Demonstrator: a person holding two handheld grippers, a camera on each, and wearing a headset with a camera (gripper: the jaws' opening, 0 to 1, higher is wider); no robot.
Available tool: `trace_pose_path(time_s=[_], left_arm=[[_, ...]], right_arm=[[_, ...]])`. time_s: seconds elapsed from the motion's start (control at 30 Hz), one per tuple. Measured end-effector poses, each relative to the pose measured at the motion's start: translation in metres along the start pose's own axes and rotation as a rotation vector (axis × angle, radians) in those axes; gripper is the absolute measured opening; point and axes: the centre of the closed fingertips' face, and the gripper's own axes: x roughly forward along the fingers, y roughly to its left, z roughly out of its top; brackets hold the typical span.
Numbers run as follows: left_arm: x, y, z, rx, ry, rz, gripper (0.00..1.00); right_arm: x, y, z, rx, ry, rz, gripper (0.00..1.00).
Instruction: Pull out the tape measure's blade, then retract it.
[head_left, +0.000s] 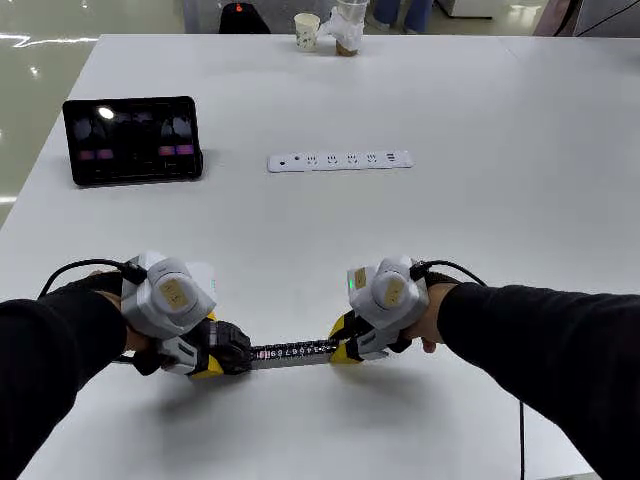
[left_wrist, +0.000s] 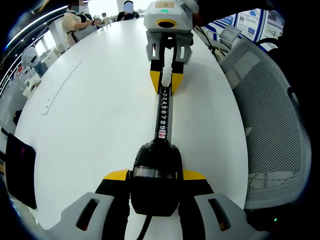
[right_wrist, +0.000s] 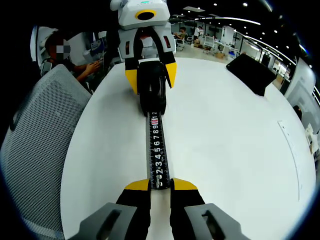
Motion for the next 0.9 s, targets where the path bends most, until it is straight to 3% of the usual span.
trace_pose_path(time_s=[0.9], left_arm=[[-0.001,-0.001,0.001,-0.001,0.001,0.001,0.32]], right_arm=[[-0.013,-0.002,-0.017,0.014,0.018,0.000,0.11]])
